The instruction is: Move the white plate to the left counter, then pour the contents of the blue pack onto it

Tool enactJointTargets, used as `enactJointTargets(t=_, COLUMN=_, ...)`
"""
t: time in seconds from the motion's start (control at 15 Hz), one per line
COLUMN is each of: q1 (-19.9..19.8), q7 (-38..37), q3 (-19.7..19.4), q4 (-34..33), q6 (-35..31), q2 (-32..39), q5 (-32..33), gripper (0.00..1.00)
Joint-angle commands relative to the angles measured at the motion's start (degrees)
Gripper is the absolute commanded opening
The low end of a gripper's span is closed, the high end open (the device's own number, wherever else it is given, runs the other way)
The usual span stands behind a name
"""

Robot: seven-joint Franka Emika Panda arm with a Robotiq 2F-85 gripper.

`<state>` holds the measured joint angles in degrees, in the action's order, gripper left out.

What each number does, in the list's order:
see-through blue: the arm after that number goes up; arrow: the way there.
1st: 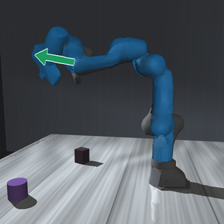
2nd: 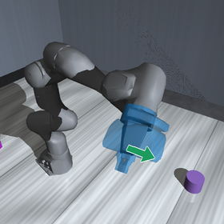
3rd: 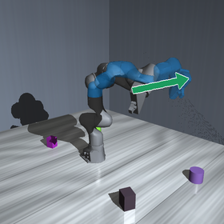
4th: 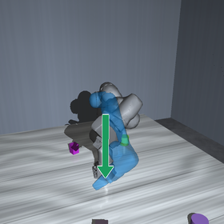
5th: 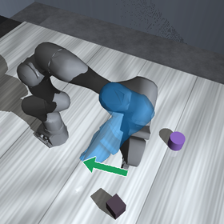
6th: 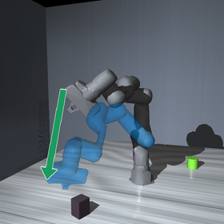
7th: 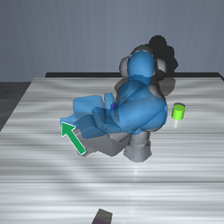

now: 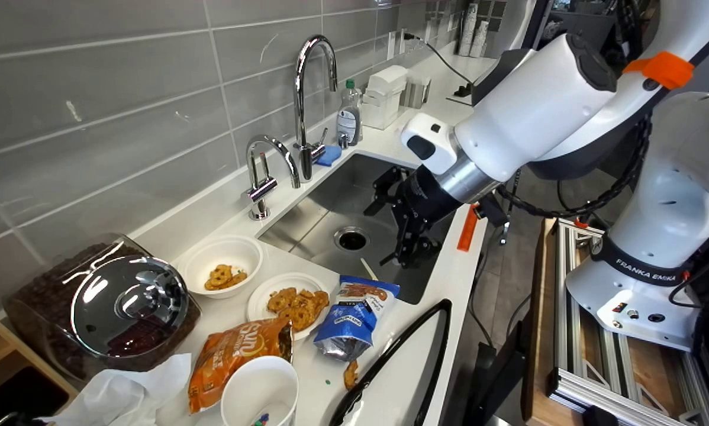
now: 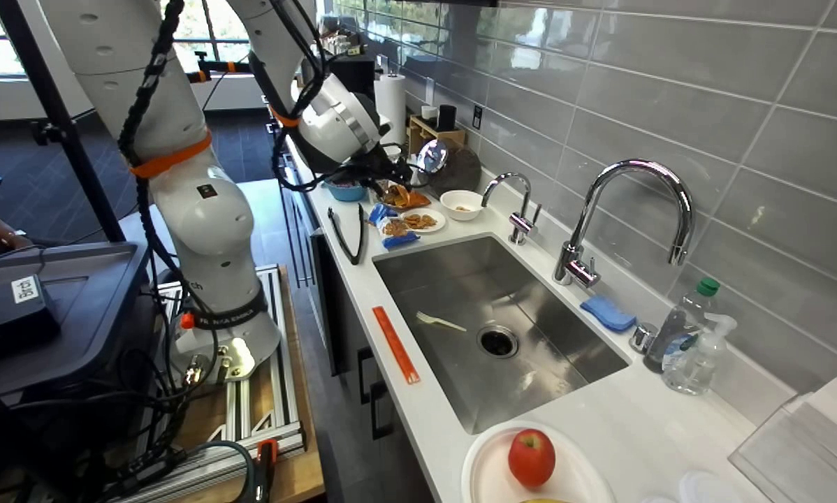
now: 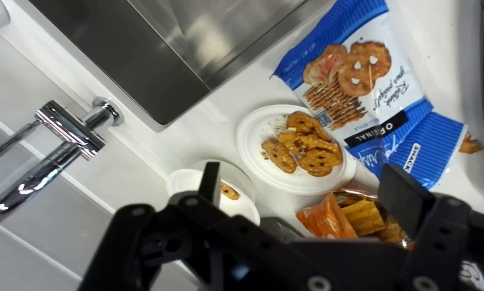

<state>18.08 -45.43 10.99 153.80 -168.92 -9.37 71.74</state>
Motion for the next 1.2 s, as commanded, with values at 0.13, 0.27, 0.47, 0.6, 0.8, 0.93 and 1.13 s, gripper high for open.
enactJointTargets(t=0.13, q1=1.84, q7=2.07, q3=-1.29, q4=7.30, q6=3.16, q2=-11.46, q5=-9.91, gripper=1.00)
enactJointTargets(t=0.27, q1=4.31, q7=3.09, q3=-3.49, q4=3.95, q6=3.16, q2=-8.48, q5=-10.88, gripper=1.00)
enactJointTargets(t=0.47, q1=8.37, q7=5.66, q3=-7.05, q4=3.50, q6=3.35, q2=-9.20, q5=-13.10, gripper=1.00)
enactJointTargets(t=0.6, q1=11.29, q7=7.24, q3=-9.28, q4=4.04, q6=5.61, q2=-10.74, q5=-14.98, gripper=1.00)
enactJointTargets(t=0.8, q1=15.42, q7=8.60, q3=-12.31, q4=3.95, q6=12.63, q2=-13.94, q5=-17.30, gripper=1.00)
enactJointTargets(t=0.93, q1=17.17, q7=8.35, q3=-13.57, q4=5.22, q6=18.53, q2=-18.79, q5=-18.67, gripper=1.00)
enactJointTargets(t=1.13, q1=20.35, q7=8.57, q3=-15.54, q4=4.65, q6=26.39, q2=-24.12, q5=-19.77, gripper=1.00)
